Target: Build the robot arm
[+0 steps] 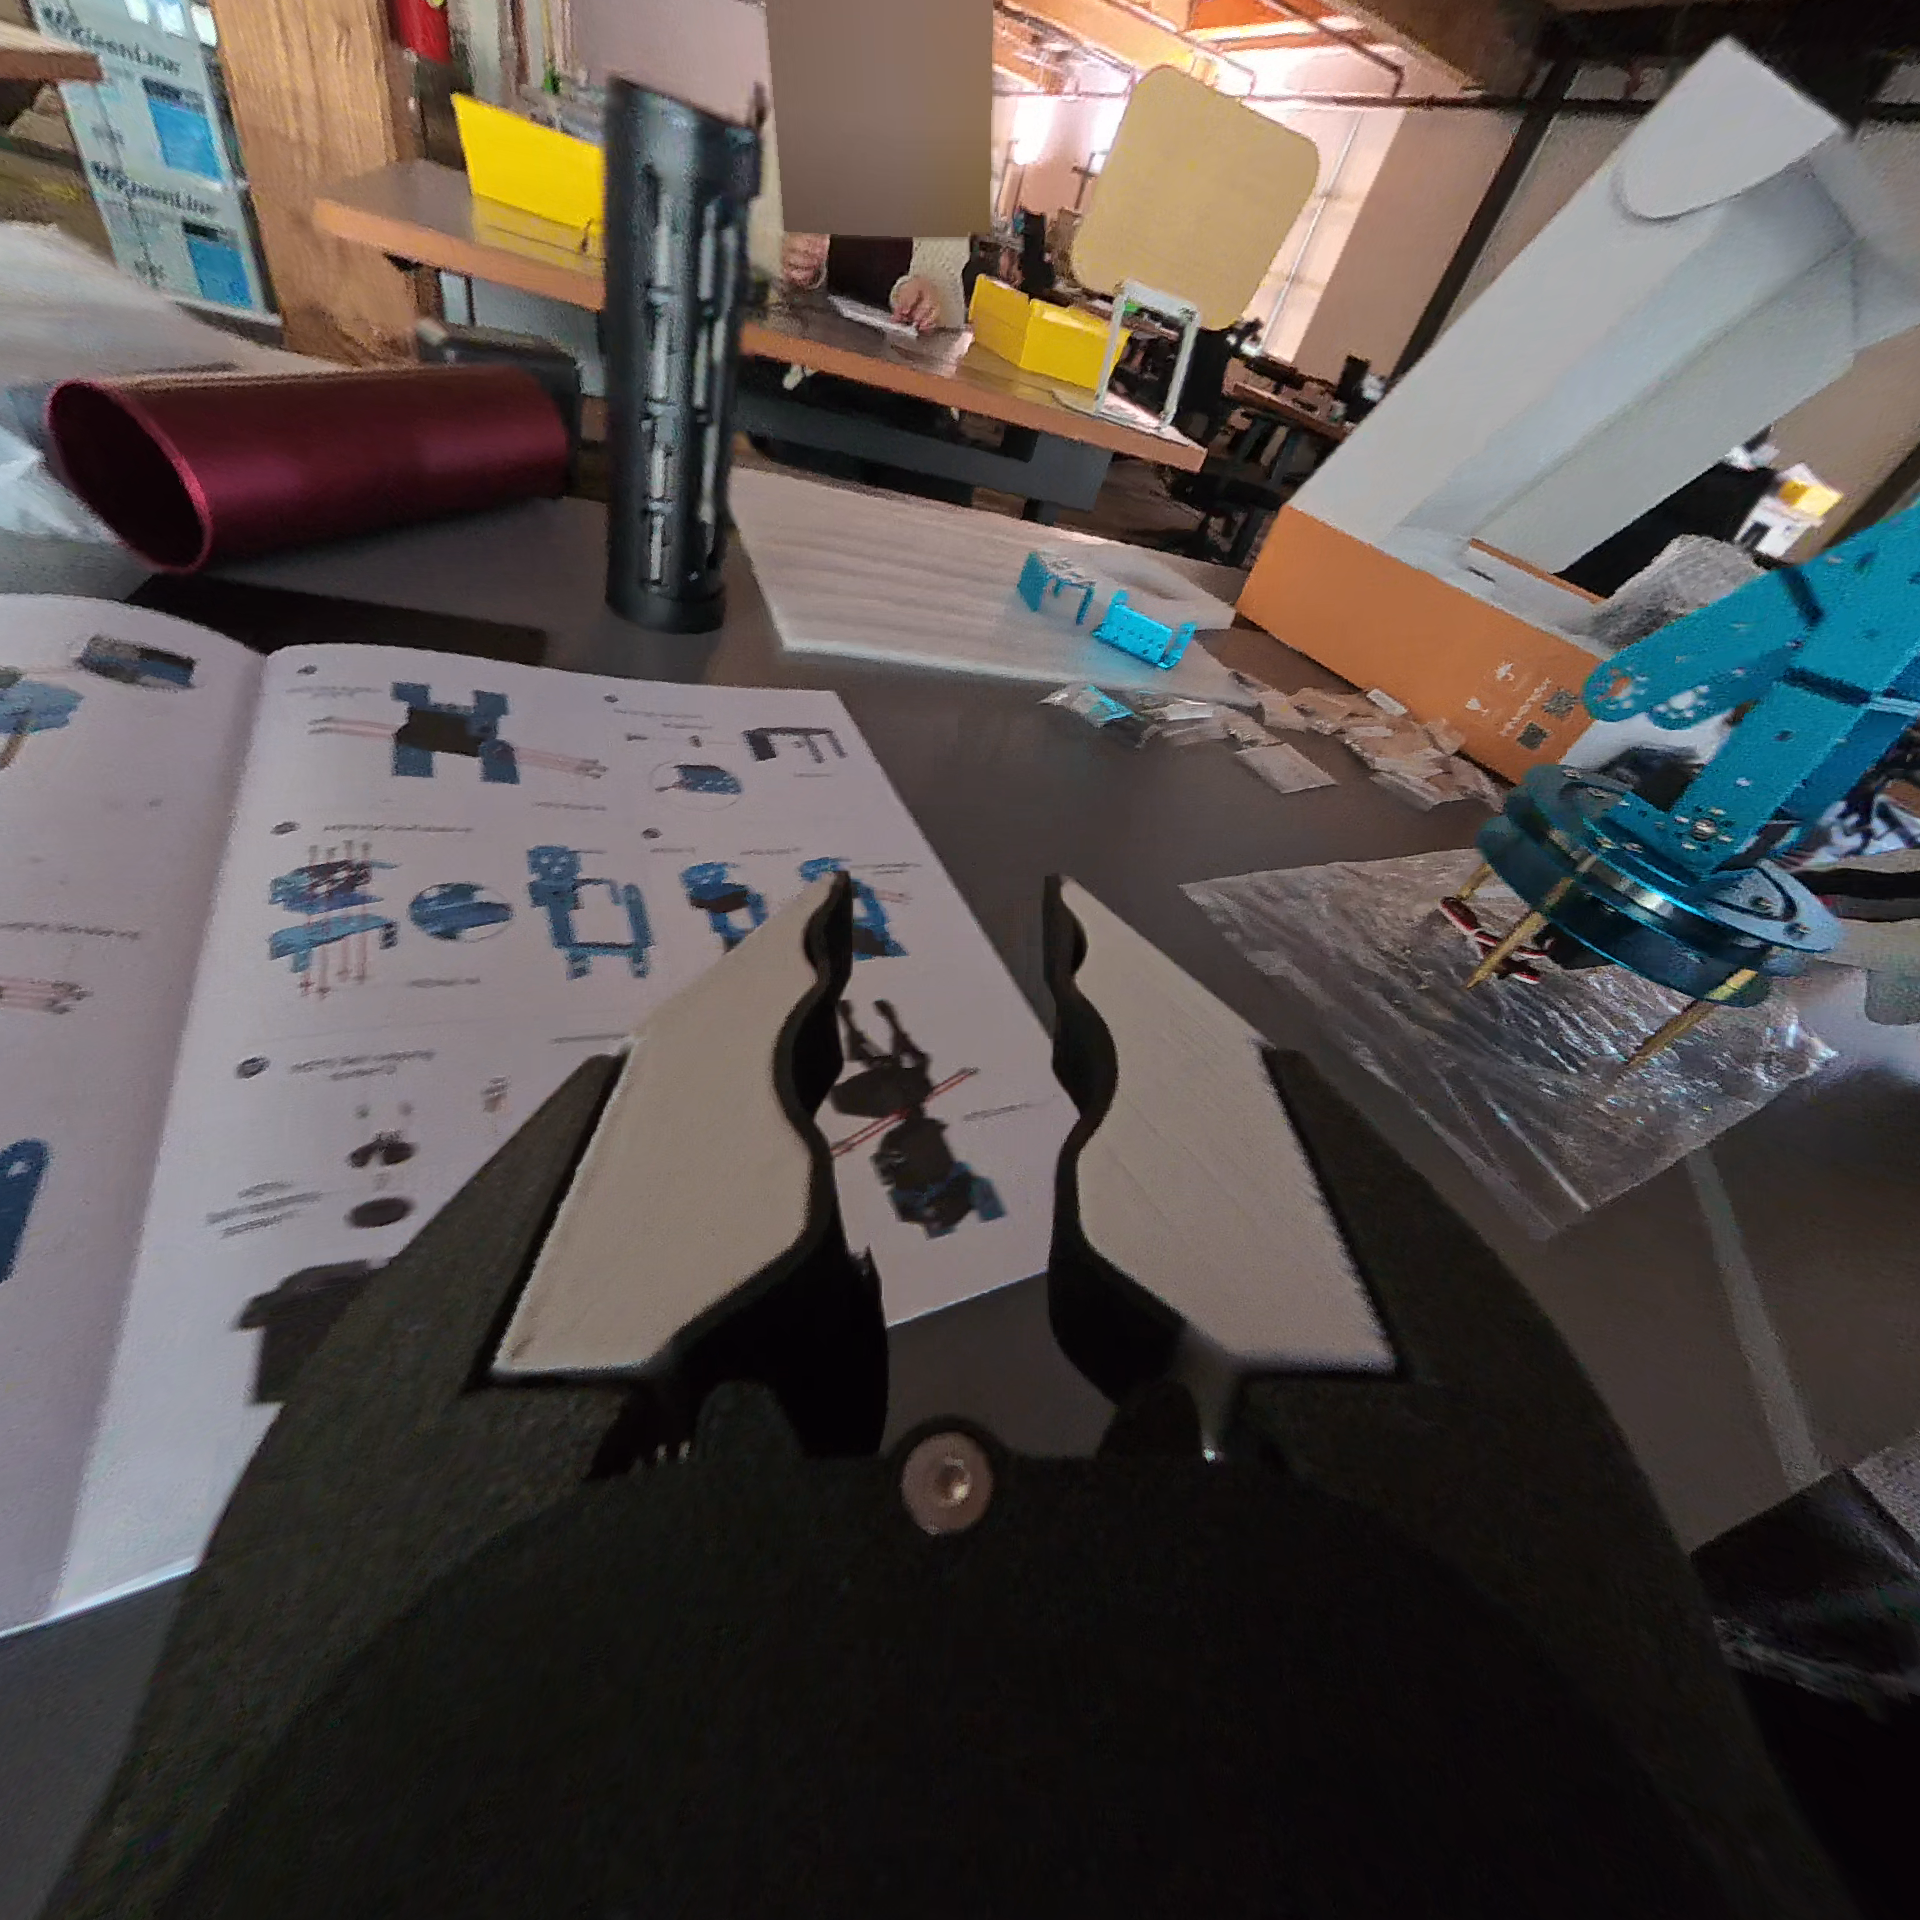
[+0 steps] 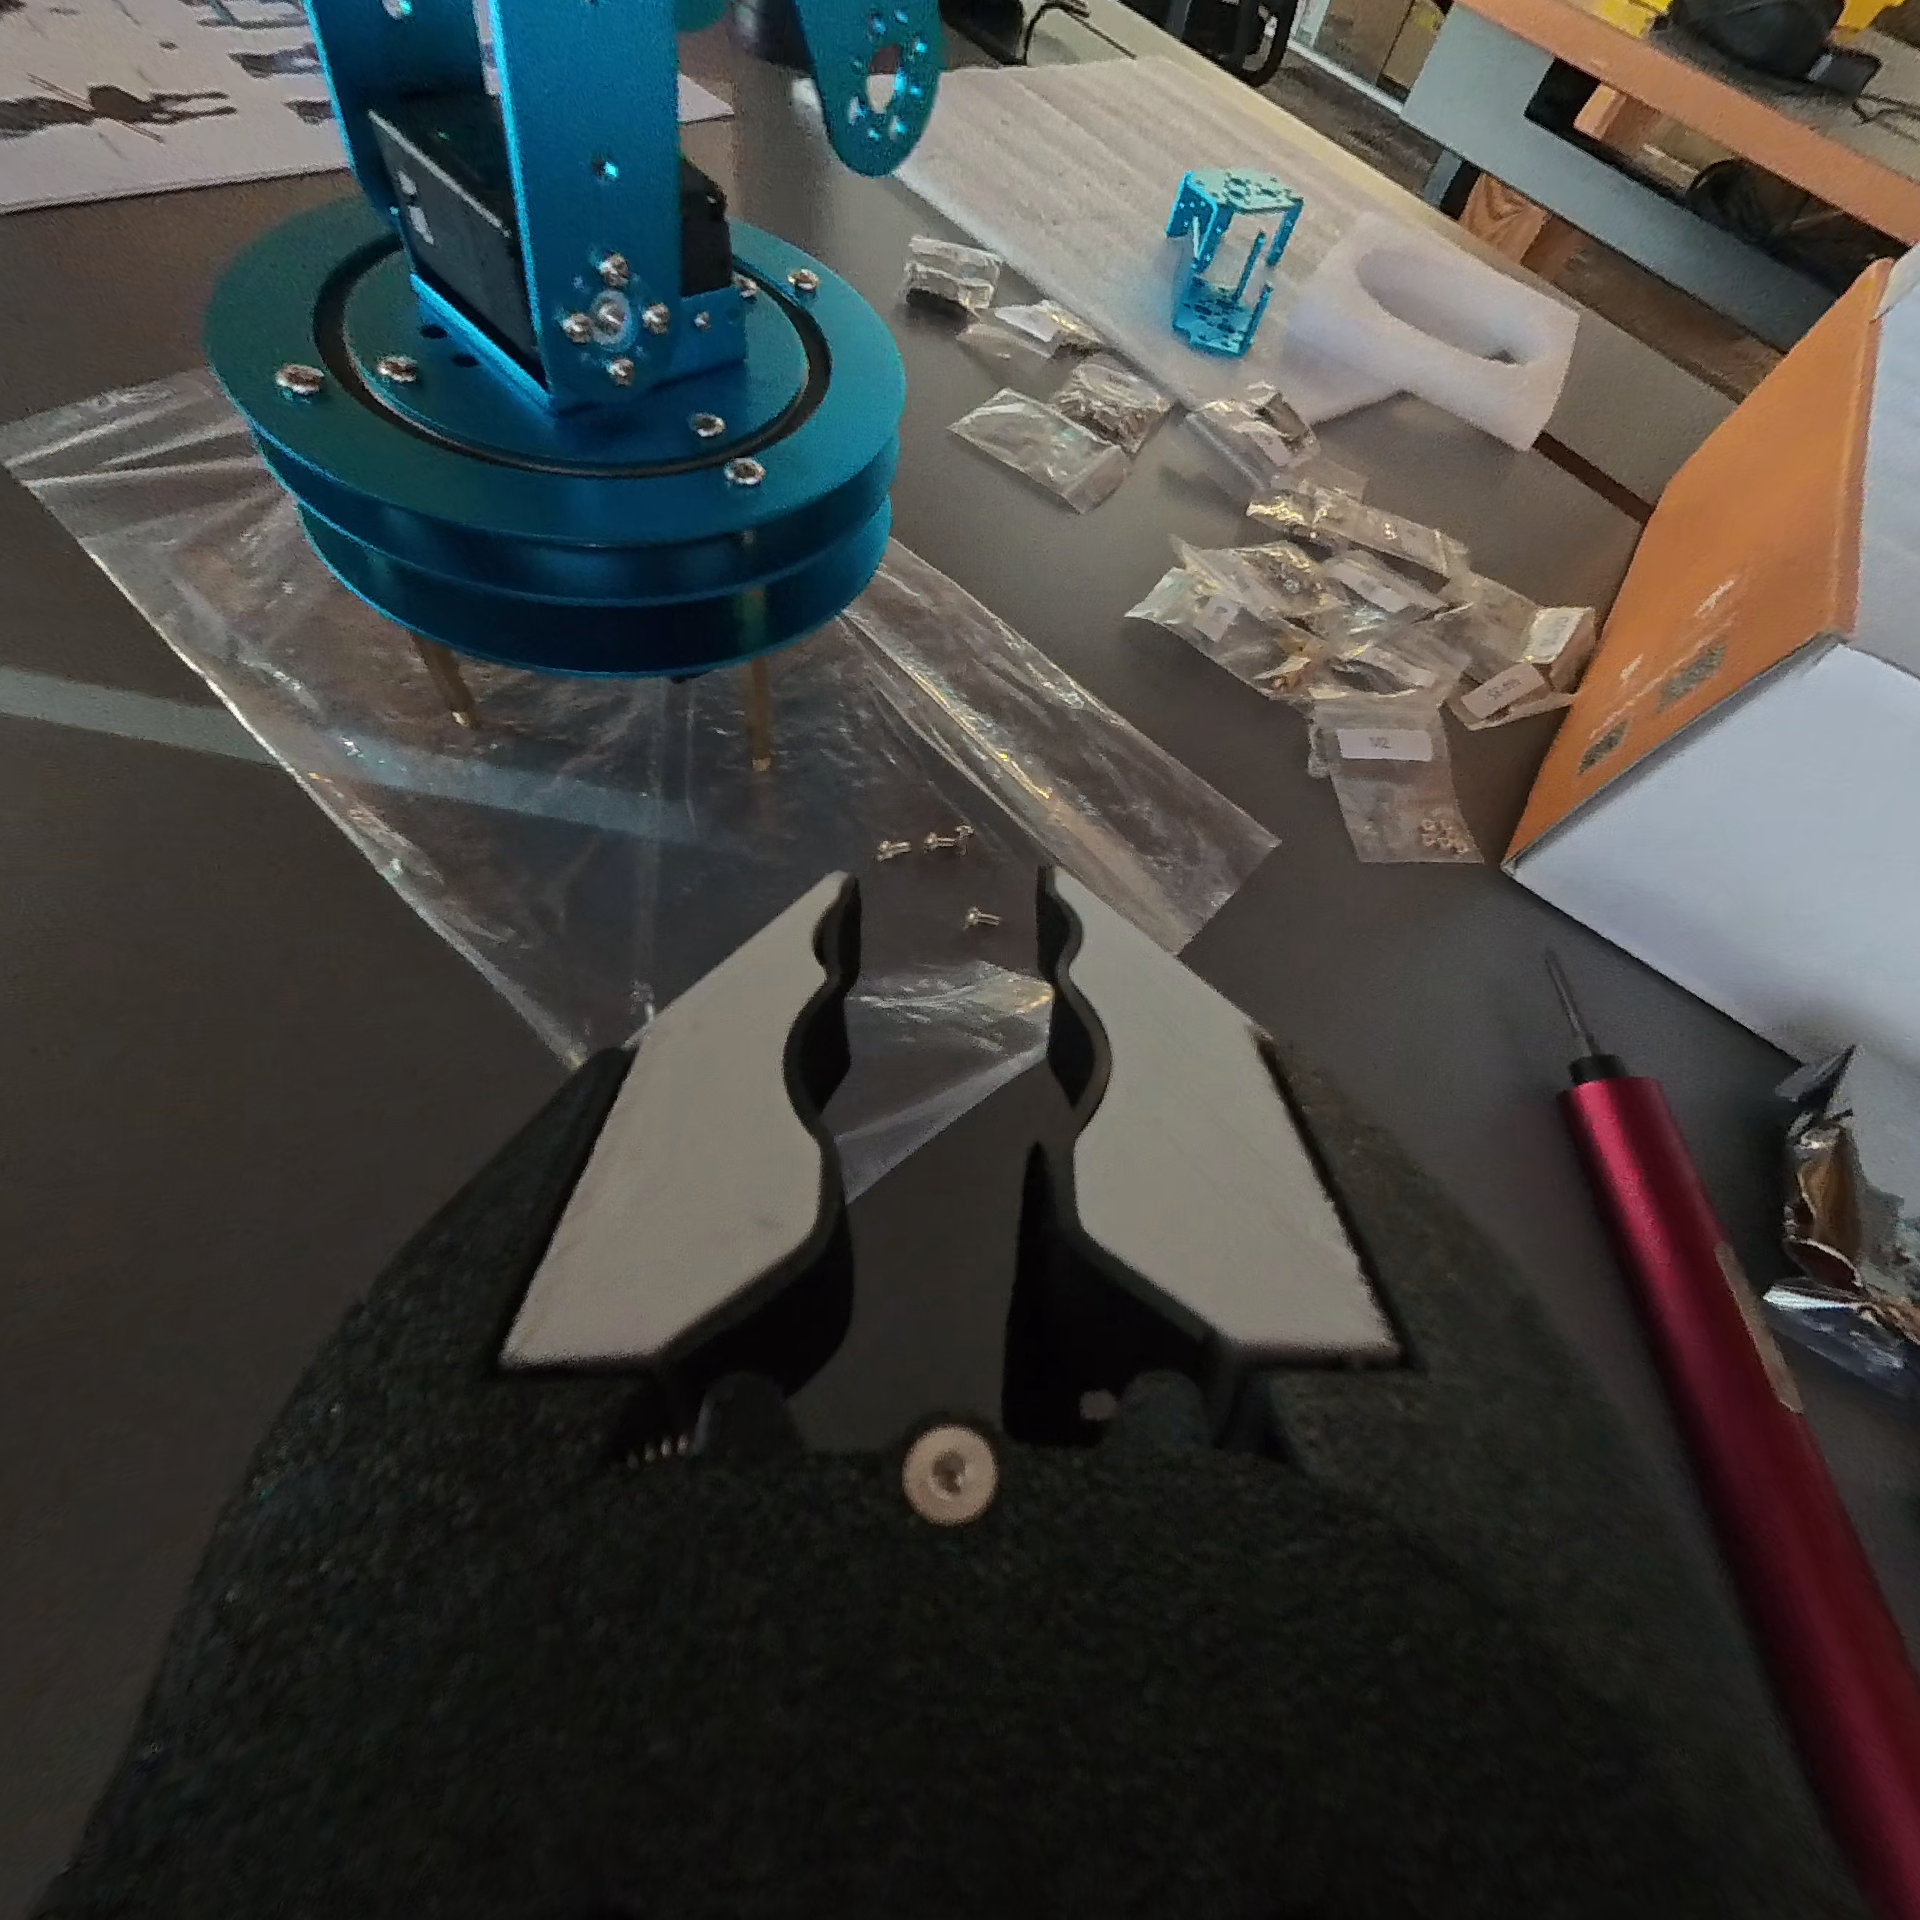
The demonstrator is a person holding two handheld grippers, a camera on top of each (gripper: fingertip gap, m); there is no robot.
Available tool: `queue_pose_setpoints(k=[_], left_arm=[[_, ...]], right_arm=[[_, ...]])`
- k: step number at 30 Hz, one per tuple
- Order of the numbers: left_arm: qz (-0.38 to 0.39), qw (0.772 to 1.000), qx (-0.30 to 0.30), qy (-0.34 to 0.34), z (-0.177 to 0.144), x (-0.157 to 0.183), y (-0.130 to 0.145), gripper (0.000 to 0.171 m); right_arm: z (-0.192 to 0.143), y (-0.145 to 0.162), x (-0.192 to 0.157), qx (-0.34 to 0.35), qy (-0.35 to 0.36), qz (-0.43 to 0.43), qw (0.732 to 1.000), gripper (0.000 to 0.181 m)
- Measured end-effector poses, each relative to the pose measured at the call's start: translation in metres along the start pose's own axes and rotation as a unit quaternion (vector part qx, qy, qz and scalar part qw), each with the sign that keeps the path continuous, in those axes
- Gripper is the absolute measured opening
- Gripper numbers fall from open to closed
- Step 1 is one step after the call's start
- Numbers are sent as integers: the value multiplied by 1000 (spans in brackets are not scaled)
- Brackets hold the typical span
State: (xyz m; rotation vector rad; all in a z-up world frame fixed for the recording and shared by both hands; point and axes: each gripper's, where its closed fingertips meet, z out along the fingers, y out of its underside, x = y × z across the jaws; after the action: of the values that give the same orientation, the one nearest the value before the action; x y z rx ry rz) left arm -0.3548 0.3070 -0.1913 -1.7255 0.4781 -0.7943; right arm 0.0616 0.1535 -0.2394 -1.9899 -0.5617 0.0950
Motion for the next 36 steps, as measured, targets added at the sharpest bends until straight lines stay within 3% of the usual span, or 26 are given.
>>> queue_pose_setpoints(k=[3, 6, 10, 14, 20, 23, 26, 29, 33, 36], left_arm=[[32, 999, 12, 22, 5, 40, -5, 36], [65, 993, -1, 95, 16, 103, -12, 39], [97, 973, -31, 206, 30, 186, -17, 44], [134, 956, -50, 257, 45, 237, -14, 44], [195, 939, -61, 276, 78, 276, -9, 44], [237, 933, -52, 267, 99, 279, -22, 44], [256, 929, -49, 263, 119, 280, -38, 48], [262, 919, -61, 287, 128, 288, -37, 54], [271, 920, -52, 276, 137, 289, -33, 50], [286, 916, -68, 273, 136, 289, -19, 50]], right_arm=[[-3, -2, -4, 9, -10, 4, 1000, 34], [-8, -7, -9, 29, -21, 11, 999, 33], [-12, -12, -11, 45, -37, 29, 998, 35], [-15, -17, -20, 58, -53, 25, 997, 36], [-28, -32, -44, 102, -126, 34, 986, 36], [-45, -54, -52, 134, -202, 39, 969, 34], [-56, -80, -41, 117, -250, 1, 961, 42], [-45, -112, -19, 117, -258, -47, 958, 42], [-12, -132, -10, 114, -306, -38, 944, 45], [-11, -151, -20, 186, -342, -13, 921, 44]])
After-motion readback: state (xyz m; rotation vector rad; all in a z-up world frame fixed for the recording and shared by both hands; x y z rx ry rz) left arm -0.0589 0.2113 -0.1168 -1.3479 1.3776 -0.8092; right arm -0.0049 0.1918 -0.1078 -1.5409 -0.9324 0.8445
